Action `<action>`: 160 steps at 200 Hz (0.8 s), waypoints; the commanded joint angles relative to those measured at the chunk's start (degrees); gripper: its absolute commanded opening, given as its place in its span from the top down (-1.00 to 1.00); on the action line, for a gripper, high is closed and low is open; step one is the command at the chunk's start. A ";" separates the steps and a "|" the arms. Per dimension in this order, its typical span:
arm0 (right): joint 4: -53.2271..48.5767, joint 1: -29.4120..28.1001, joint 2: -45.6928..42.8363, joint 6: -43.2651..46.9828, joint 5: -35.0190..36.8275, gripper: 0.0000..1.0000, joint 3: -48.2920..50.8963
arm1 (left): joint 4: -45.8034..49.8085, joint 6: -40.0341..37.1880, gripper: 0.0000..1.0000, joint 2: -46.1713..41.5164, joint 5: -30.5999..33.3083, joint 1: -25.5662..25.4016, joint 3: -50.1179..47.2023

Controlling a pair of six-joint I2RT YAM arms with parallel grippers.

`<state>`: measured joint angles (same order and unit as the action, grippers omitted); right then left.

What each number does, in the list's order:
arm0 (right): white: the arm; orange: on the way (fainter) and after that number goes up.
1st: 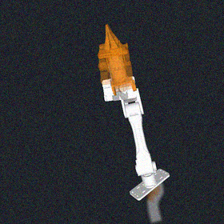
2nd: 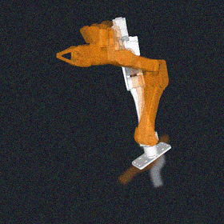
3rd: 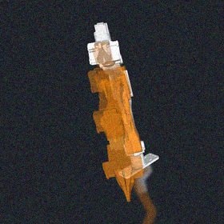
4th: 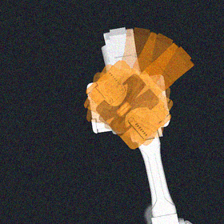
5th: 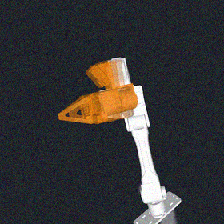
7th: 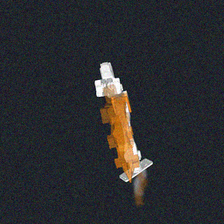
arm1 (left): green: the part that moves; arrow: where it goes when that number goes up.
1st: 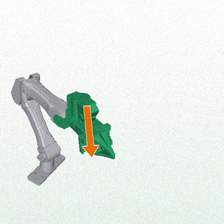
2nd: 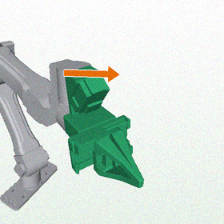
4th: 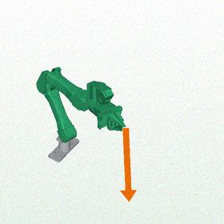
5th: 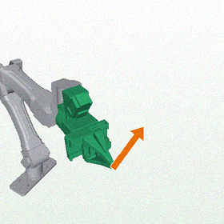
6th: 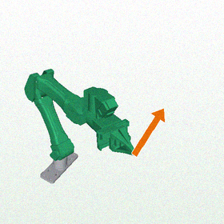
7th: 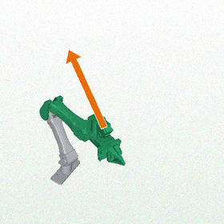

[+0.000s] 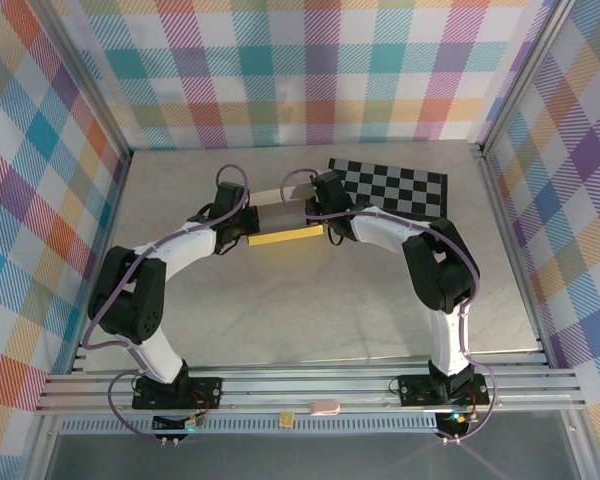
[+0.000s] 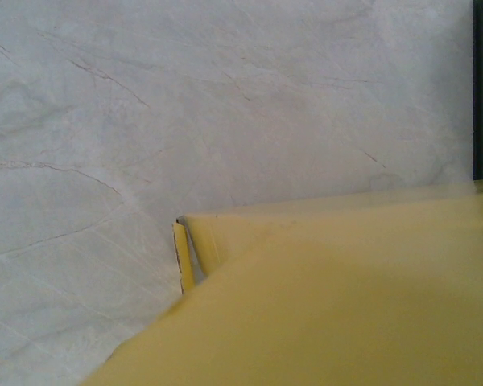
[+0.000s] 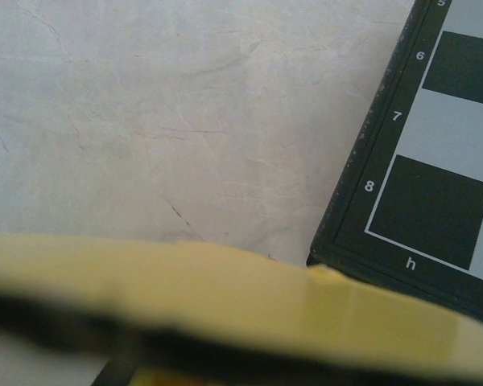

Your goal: Fold the paper box

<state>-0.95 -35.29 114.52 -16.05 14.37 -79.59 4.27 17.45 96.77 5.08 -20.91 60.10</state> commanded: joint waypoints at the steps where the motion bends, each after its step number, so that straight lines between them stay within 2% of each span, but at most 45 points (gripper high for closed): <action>1: -4.14 -1.90 -2.33 -1.09 -2.82 0.94 -0.94 | 0.25 -1.87 1.00 -1.04 -1.81 -2.62 -2.20; 27: -10.44 -1.90 -2.89 -4.16 -2.11 0.78 -3.86 | 1.63 -3.03 1.00 -0.38 0.38 -3.60 -2.61; 92: -18.50 -1.91 -9.65 -18.39 -4.95 0.06 -2.88 | 2.67 -3.04 1.00 0.79 2.74 -4.36 -2.69; 132: -21.25 -1.89 -14.54 -29.31 -7.07 -0.03 -0.60 | 2.91 -3.04 1.00 1.41 2.72 -4.67 -1.84; 160: -22.90 -1.91 -15.13 -33.16 -7.89 -0.05 -1.11 | 3.06 -3.04 1.00 1.66 2.83 -5.02 -1.11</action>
<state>-21.17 -36.75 100.66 -42.57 8.51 -80.75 3.90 15.29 96.27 9.13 -24.49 58.74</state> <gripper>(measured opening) 0.527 0.045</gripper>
